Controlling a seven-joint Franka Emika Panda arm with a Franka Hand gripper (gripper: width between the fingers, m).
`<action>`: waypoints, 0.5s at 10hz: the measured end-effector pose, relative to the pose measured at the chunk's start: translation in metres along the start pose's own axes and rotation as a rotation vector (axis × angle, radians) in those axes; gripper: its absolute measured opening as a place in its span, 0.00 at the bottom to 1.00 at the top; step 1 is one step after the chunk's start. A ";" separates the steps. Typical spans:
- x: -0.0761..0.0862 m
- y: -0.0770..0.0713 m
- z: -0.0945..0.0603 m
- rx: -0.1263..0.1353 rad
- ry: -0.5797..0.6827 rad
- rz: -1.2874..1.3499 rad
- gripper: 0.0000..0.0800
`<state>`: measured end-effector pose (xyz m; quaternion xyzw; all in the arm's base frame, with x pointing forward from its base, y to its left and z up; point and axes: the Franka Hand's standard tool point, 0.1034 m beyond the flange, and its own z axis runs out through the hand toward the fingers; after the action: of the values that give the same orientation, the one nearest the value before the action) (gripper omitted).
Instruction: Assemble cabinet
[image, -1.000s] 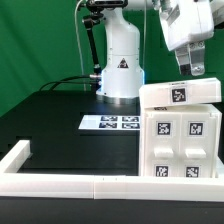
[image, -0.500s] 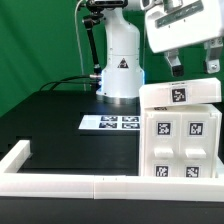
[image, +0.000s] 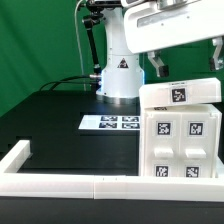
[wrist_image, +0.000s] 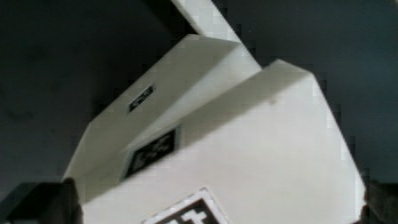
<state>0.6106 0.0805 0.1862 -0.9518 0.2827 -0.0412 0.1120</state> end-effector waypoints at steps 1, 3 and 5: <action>0.000 0.000 0.000 0.000 0.000 -0.064 1.00; 0.004 -0.001 -0.001 -0.033 0.035 -0.417 1.00; 0.006 0.000 0.000 -0.057 0.041 -0.697 1.00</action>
Offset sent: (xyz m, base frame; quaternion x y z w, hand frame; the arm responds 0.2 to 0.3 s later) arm 0.0074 0.0001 0.0002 -0.0124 0.0432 -0.4299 0.9018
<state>0.6153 0.0771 0.1866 -0.9928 -0.0560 -0.0881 0.0591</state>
